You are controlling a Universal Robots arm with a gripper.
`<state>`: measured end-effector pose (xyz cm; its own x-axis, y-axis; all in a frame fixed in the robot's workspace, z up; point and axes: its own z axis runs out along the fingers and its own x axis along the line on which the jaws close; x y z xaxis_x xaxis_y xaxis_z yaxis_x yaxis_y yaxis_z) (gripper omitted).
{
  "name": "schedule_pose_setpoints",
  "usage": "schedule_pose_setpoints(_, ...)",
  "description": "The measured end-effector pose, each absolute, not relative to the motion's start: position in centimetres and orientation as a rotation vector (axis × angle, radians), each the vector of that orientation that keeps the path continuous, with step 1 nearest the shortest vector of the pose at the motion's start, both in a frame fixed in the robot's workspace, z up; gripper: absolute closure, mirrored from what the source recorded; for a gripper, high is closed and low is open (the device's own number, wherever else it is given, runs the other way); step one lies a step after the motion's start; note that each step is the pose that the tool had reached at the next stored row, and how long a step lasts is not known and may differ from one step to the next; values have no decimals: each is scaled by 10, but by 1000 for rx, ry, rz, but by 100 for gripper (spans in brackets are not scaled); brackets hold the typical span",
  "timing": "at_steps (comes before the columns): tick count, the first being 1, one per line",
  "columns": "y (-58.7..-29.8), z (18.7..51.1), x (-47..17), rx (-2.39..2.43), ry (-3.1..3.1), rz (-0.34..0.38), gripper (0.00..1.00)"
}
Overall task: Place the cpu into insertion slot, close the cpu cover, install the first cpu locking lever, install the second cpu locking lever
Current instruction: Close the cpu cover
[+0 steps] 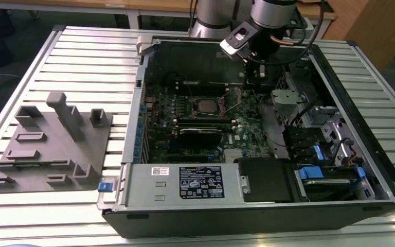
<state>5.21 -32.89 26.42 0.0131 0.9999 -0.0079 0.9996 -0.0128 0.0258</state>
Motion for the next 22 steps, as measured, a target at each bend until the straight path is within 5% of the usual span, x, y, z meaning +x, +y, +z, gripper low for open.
schedule_pose_setpoints(22, -329, 238, 56, 2218, 2192, 21, 89)
